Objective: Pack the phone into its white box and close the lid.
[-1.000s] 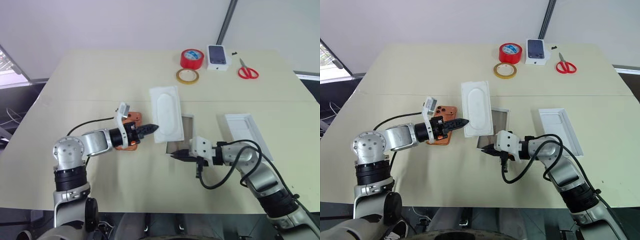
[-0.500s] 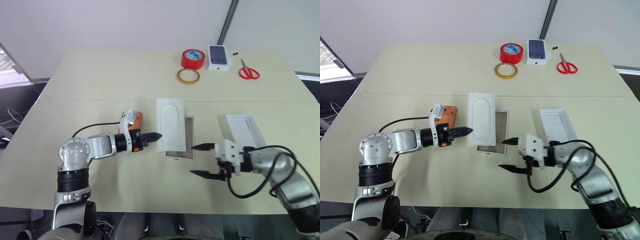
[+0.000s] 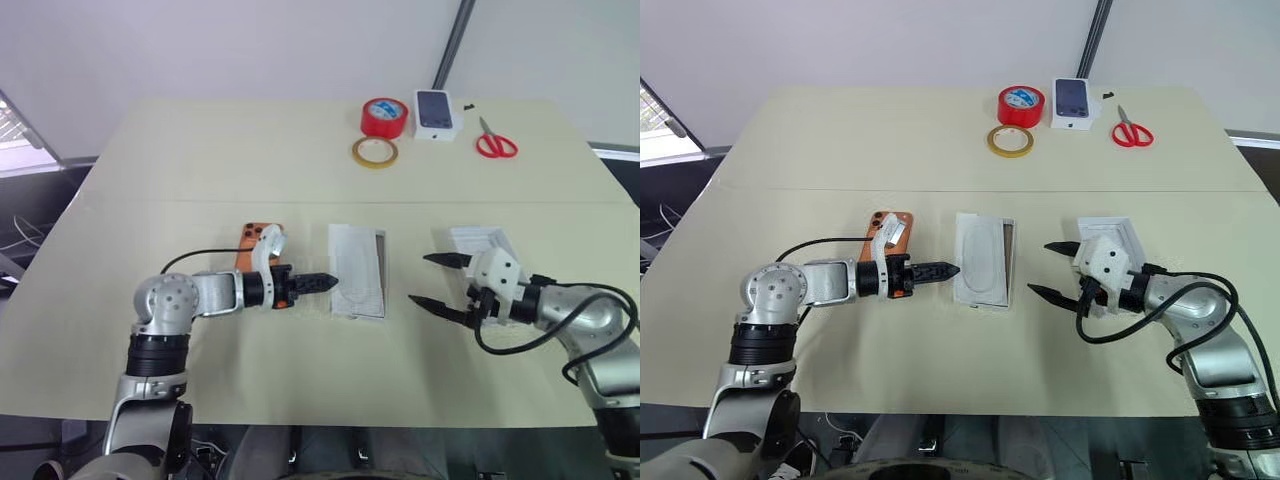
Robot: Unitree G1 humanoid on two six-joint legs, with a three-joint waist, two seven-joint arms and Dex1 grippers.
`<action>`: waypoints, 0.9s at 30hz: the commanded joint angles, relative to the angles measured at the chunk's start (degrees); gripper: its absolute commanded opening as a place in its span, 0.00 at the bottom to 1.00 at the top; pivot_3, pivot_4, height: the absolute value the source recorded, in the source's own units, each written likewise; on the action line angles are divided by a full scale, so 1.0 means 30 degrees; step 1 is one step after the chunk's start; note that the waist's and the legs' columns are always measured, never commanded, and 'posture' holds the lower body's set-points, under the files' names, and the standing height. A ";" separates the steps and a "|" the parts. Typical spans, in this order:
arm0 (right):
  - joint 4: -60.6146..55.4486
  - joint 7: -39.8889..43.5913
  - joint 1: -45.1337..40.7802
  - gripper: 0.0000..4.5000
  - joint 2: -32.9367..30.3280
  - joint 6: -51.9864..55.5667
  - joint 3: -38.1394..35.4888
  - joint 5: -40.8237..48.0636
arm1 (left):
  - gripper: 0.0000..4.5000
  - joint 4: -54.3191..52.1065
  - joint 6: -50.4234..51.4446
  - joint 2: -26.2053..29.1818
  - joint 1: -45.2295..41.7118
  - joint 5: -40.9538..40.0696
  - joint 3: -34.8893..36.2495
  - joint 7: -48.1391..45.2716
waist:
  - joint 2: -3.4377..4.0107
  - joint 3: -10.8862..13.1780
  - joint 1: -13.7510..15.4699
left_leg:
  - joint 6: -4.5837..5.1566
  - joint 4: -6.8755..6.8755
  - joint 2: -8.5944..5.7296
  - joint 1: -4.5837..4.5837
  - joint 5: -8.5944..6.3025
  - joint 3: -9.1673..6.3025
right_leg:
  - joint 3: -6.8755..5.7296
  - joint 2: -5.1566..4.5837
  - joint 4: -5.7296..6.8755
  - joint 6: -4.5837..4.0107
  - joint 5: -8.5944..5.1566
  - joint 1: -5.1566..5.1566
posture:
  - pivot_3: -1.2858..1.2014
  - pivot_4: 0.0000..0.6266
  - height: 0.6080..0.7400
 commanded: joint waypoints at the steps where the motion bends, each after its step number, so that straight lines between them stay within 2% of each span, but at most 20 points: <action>1: -0.0415 -0.1045 -0.1543 0.88 0.1004 0.0303 0.0557 0.0019 | 0.76 -0.0644 -0.0803 0.0014 -0.0399 0.0384 -0.0060 -0.0684 | 0.0000 0.0000 -0.0032 | 0.0001 0.0000 0.0000 0.0000 0.0000 0.0000 | 0.0000 0.0000 0.0000 0.0000 0.0000 -0.0001 | 0.52 0.24 1.00; 5: 0.0497 -0.2246 -0.3703 0.88 0.2942 0.1831 0.2094 -0.0265 | 0.76 -0.1544 -0.2987 0.0162 -0.0234 0.1078 0.0468 -0.1343 | 0.0000 0.0003 -0.0122 | -0.0035 -0.0004 0.0000 -0.0002 0.0020 0.0001 | 0.0001 0.0001 0.0012 0.0000 0.0000 -0.0018 | 0.52 0.24 1.00; 8: 0.0792 -0.2605 -0.4226 0.56 0.3625 0.1434 0.3680 -0.1611 | 0.77 -0.2422 -0.5191 0.1118 0.0338 0.2459 0.0134 -0.2411 | 0.0000 0.0002 -0.0081 | -0.0058 -0.0024 0.0003 -0.0007 0.0033 -0.0002 | -0.0001 0.0002 0.0011 -0.0001 0.0000 -0.0030 | 0.52 0.24 1.00; 10: 0.1724 -0.3580 -0.4781 0.33 0.4300 0.0764 0.4747 -0.3139 | 0.77 -0.3349 -0.8511 0.3006 0.1455 0.5447 -0.1584 -0.3952 | 0.0004 0.0002 -0.0102 | -0.0067 -0.0034 0.0001 -0.0009 0.0039 0.0004 | 0.0001 0.0000 0.0005 -0.0002 0.0000 -0.0036 | 0.52 0.24 1.00; 13: 0.2942 -0.4110 -0.5488 0.01 0.5129 0.0881 0.5918 -0.4258 | 0.77 -0.3771 -1.1196 0.4700 0.3028 0.7263 -0.2117 -0.5492 | 0.0012 0.0007 -0.0310 | -0.0071 -0.0046 0.0001 -0.0009 0.0041 0.0017 | 0.0009 -0.0001 -0.0001 -0.0008 -0.0001 -0.0043 | 0.52 0.24 1.00; 15: 0.3432 -0.4222 -0.5782 0.01 0.5190 0.0982 0.6410 -0.4978 | 0.77 -0.3851 -1.1923 0.4882 0.3626 0.7259 -0.1731 -0.6057 | 0.0012 0.0008 -0.0284 | -0.0068 -0.0051 0.0001 -0.0015 0.0039 0.0013 | 0.0006 -0.0011 0.0000 -0.0010 -0.0001 -0.0047 | 0.52 0.24 1.00; 19: 0.3831 -0.3215 -0.6157 0.01 0.4227 0.0792 0.7818 -0.6577 | 0.77 -0.3807 -1.4496 0.5230 0.4513 0.8994 -0.1416 -0.6088 | 0.0010 0.0009 -0.0298 | 0.0044 -0.0045 -0.0001 -0.0034 -0.0025 0.0013 | 0.0005 -0.0024 -0.0004 -0.0011 -0.0001 -0.0064 | 0.52 0.24 1.00; 24: 0.3071 -0.1267 -0.6033 0.01 0.2610 0.1222 0.8518 -0.7166 | 0.77 -0.4064 -1.5341 0.4778 0.5156 0.9098 -0.1006 -0.6071 | 0.0009 0.0007 -0.0331 | 0.0079 -0.0046 0.0000 -0.0033 -0.0044 0.0012 | 0.0000 -0.0024 -0.0003 -0.0009 0.0000 -0.0058 | 0.52 0.24 1.00; 27: 0.3059 -0.1265 -0.6242 0.01 0.2343 0.1228 0.8462 -0.7508 | 0.77 -0.4121 -1.5328 0.4722 0.5421 0.8946 -0.0797 -0.6131 | 0.0008 0.0007 -0.0405 | 0.0082 -0.0043 0.0000 -0.0023 -0.0045 0.0012 | 0.0000 -0.0024 -0.0002 -0.0009 0.0000 -0.0048 | 0.52 0.24 1.00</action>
